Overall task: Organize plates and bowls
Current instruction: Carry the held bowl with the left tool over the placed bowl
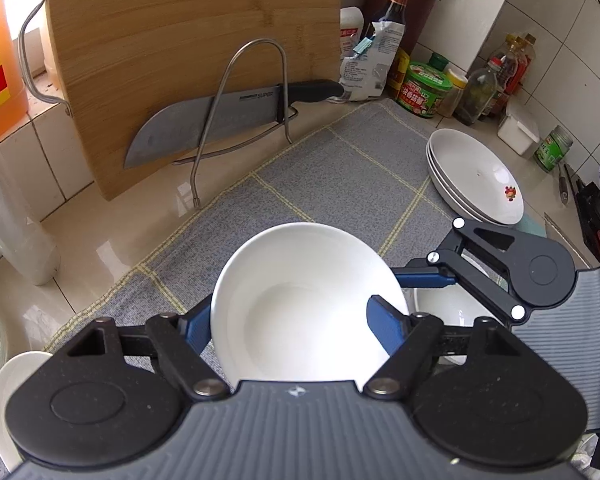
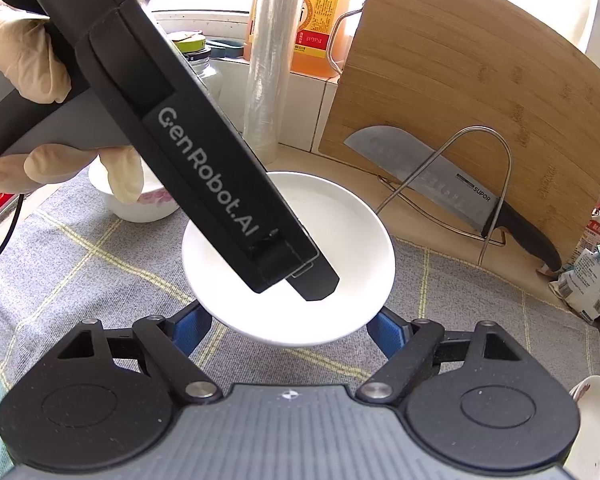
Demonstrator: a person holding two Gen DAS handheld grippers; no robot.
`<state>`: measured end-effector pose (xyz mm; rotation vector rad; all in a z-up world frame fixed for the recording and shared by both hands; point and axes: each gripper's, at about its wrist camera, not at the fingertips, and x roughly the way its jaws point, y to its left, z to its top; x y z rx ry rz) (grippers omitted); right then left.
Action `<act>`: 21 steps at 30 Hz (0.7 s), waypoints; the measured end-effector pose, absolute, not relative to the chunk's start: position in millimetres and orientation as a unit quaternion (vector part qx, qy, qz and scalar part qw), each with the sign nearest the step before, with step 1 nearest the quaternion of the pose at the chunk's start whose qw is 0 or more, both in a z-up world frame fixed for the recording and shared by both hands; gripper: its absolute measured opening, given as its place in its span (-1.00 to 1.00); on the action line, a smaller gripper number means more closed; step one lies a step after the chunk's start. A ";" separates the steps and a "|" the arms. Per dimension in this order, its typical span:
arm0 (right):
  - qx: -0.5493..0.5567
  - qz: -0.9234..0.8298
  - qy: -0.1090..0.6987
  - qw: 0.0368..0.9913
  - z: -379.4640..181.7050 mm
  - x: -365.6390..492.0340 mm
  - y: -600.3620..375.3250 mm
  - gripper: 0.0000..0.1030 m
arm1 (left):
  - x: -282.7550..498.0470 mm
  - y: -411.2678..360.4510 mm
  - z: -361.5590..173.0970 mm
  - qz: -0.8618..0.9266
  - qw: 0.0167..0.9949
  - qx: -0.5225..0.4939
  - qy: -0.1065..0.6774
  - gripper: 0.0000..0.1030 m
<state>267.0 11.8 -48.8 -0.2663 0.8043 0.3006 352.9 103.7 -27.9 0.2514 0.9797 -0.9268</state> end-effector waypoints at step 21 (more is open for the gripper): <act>-0.111 0.053 0.380 0.917 -30.0 198.5 -22.6 0.70 | 301.2 48.9 -8.0 -0.503 0.742 0.161 0.413 0.51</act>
